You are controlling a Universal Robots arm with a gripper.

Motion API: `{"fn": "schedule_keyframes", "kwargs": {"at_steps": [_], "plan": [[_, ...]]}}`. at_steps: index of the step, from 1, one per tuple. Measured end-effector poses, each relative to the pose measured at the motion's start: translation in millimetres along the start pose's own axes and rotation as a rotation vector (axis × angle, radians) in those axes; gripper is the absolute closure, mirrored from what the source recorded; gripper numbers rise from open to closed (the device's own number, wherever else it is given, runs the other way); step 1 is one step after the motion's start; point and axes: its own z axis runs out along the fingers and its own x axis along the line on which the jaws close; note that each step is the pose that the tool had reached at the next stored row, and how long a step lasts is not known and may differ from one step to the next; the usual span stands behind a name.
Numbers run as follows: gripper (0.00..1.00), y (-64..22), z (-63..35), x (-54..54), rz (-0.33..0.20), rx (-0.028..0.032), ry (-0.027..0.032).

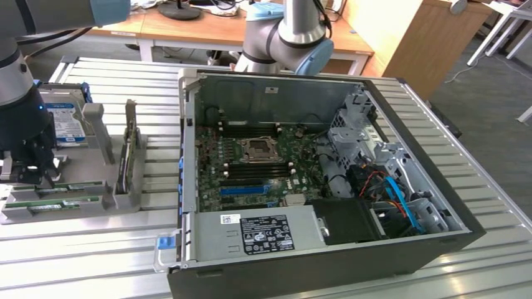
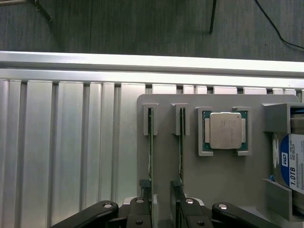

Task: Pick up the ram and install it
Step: 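Pick up the ram and move it above insertion slot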

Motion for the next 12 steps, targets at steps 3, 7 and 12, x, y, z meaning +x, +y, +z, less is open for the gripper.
{"fn": "schedule_keyframes", "kwargs": {"at_steps": [3,7,12], "plan": [[0.70,-0.1,2.5,0.1,0.000,-0.0001,0.0000],[0.70,-0.3,7.1,0.3,0.000,-0.0001,0.0000],[0.70,-0.5,12.8,0.6,0.000,-0.0001,0.0000]]}}
